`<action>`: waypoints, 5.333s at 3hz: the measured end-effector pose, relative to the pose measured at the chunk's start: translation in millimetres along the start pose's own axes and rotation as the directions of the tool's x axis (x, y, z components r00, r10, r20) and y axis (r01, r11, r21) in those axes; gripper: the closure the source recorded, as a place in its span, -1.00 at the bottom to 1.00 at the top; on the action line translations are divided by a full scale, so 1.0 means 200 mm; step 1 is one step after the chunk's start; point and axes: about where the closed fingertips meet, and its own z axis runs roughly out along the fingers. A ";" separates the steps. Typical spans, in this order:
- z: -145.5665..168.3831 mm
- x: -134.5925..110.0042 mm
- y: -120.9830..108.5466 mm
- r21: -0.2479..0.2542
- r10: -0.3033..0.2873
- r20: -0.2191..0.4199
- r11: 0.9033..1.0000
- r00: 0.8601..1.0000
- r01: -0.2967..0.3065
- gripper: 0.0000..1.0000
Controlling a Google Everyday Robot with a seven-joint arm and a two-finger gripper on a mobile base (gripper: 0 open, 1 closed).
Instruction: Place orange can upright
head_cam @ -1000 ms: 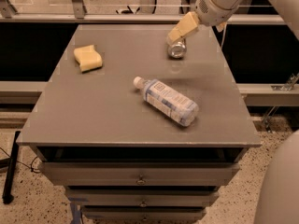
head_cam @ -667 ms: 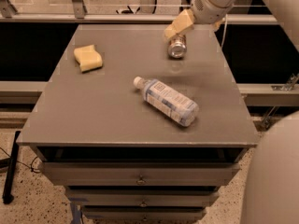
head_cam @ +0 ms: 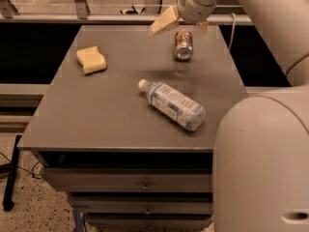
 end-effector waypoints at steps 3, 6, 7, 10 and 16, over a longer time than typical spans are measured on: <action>0.20 -0.11 0.02 0.124 0.086 -0.046 0.989 0.995 -0.079 -1.00; 0.30 -0.19 -0.24 0.267 0.088 0.008 0.960 0.996 -0.087 -1.00; 0.36 -0.22 -0.29 0.282 0.081 0.011 0.956 0.997 -0.081 -1.00; 0.44 -0.21 -0.38 0.305 0.088 -0.048 0.950 0.995 -0.069 -1.00; 0.04 -0.32 -0.29 0.008 -0.086 0.165 0.996 0.983 0.085 1.00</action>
Offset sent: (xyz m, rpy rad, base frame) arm 0.0351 0.0368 -0.0191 -0.0691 0.0766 -0.1228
